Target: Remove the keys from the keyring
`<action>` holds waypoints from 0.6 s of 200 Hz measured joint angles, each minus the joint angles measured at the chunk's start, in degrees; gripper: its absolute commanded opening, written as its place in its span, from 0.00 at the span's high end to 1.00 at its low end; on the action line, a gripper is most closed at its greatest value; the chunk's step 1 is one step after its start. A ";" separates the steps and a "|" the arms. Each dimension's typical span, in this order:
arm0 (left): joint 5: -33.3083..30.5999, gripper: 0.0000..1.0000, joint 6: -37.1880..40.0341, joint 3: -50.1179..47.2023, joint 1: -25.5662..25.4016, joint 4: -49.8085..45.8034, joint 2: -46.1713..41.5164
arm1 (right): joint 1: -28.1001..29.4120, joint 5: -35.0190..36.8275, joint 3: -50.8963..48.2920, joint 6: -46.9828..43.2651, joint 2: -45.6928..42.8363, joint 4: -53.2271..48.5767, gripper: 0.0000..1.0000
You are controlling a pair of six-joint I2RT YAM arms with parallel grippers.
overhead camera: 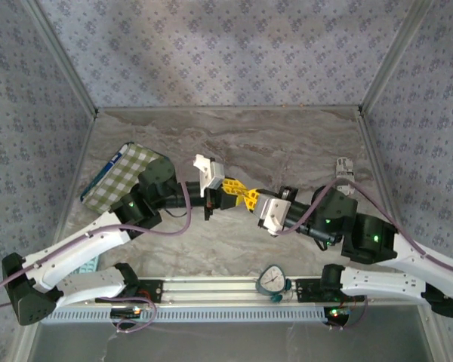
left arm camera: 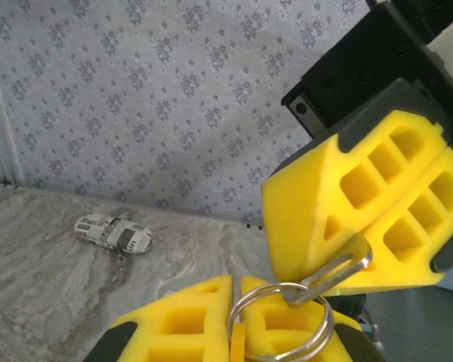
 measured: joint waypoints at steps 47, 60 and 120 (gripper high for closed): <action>2.14 1.00 -0.57 2.75 1.53 -5.84 0.13 | 5.42 9.57 3.96 -5.22 3.87 -3.63 1.00; 2.23 1.00 -0.55 3.69 1.64 -7.45 0.17 | 6.12 10.91 4.85 -6.25 4.63 -4.13 1.00; 2.51 1.00 -0.31 5.95 2.43 -13.73 0.61 | 6.93 13.86 6.03 -9.88 7.43 -5.38 1.00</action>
